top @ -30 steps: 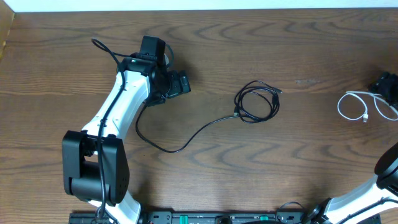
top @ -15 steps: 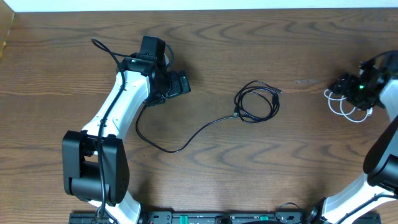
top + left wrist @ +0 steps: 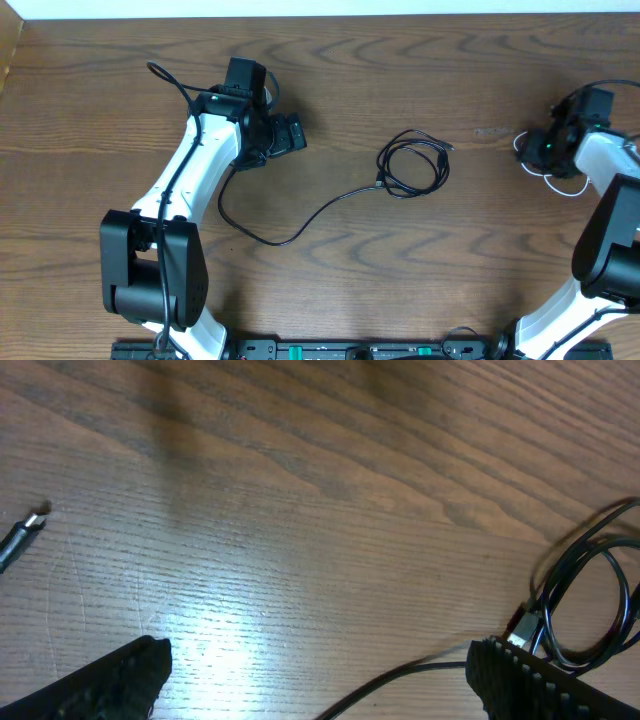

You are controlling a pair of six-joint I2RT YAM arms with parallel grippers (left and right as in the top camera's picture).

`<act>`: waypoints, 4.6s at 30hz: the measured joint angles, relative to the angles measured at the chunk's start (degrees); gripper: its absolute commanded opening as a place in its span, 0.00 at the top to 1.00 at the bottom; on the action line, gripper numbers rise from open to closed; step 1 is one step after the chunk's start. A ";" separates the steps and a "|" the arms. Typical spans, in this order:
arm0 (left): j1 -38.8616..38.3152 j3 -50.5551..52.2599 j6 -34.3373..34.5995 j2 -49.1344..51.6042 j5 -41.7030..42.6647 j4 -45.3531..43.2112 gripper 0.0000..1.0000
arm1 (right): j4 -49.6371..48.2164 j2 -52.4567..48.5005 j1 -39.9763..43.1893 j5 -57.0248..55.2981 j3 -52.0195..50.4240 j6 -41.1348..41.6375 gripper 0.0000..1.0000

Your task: Untangle cables

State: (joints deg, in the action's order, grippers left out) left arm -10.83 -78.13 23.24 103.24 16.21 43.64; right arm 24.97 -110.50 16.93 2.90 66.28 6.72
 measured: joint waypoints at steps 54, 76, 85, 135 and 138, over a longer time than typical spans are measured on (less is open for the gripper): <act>0.00 0.00 0.00 0.00 0.00 0.00 0.02 | -15.15 1.05 6.62 6.97 1.27 0.92 0.91; 0.00 0.00 0.00 0.00 0.00 -0.02 0.02 | -13.73 -5.95 6.03 -2.99 3.06 0.83 0.97; 0.00 0.00 0.00 0.00 0.00 0.00 0.02 | -18.73 -7.34 8.50 -12.00 3.06 0.46 0.96; 0.00 0.00 0.00 0.00 0.00 -0.02 0.02 | -17.03 -5.22 13.07 -11.65 2.54 8.50 0.99; 0.00 0.00 0.00 0.00 -0.02 0.00 0.02 | -19.26 -5.22 14.03 -11.98 2.54 9.22 0.99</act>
State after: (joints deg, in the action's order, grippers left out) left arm -10.83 -78.13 23.24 103.24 16.19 43.64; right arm 5.72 -115.72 30.96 -9.08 68.82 15.94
